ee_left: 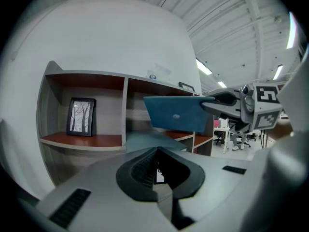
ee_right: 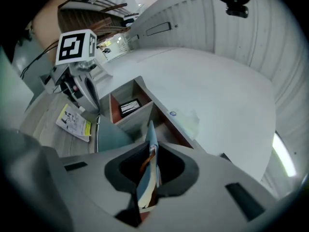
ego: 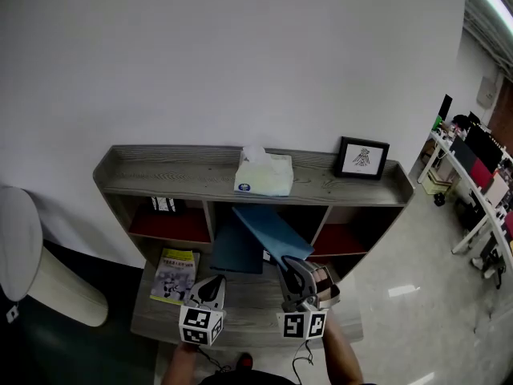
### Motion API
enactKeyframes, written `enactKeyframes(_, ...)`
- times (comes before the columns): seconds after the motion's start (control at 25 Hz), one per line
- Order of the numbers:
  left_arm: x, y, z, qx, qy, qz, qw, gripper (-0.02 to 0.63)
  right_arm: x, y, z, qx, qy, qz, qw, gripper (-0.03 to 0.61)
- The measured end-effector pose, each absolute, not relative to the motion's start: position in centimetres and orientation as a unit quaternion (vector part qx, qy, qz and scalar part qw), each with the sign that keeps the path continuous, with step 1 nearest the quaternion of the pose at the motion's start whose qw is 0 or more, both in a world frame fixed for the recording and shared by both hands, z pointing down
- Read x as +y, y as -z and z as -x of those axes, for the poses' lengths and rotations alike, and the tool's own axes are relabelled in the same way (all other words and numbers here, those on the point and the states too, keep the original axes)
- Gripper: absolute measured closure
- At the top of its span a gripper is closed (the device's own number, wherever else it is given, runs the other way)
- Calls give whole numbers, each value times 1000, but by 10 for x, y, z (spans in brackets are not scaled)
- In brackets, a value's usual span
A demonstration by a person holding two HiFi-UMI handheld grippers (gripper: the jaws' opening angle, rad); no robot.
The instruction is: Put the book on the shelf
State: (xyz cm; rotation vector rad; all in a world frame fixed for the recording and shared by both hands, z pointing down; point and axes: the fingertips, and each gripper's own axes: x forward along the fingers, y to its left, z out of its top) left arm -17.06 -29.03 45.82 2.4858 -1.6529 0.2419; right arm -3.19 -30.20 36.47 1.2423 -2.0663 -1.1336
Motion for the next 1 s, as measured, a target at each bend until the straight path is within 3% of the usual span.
enactKeyframes(1.0, -310, -488, 186, -547, -91, -826, 103, 607, -326, -461, 62, -692, 514, -369, 350, 512)
